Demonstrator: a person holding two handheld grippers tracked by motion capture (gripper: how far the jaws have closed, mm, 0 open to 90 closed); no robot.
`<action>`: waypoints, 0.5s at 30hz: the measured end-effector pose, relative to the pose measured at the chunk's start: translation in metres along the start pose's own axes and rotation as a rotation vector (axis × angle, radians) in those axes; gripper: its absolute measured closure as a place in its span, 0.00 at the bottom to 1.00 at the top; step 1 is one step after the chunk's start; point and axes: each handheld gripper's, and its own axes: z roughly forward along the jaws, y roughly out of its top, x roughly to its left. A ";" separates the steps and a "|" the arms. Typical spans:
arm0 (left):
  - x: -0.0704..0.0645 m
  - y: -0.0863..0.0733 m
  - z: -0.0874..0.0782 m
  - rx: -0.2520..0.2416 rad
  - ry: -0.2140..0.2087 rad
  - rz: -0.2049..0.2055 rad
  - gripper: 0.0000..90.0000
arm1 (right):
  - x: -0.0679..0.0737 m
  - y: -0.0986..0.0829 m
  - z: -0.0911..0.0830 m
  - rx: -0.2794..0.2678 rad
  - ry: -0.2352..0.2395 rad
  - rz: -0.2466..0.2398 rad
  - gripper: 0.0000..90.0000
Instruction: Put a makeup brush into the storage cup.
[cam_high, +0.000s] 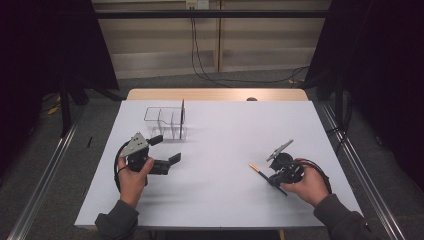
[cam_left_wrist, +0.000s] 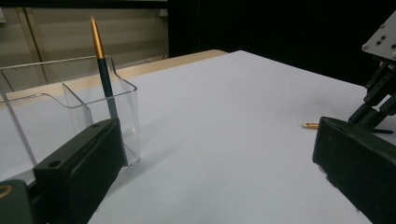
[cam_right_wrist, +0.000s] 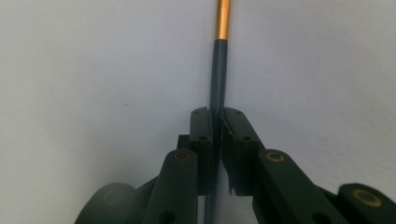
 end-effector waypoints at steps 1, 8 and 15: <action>0.000 0.000 0.000 0.002 0.004 -0.002 0.02 | 0.000 0.000 0.000 0.009 -0.003 0.000 0.92; -0.001 0.000 0.000 0.012 0.008 -0.003 0.02 | 0.000 0.001 0.000 0.032 -0.011 0.004 0.92; -0.001 -0.001 -0.001 0.013 0.014 -0.001 0.02 | 0.006 0.006 0.001 0.069 -0.037 -0.018 0.93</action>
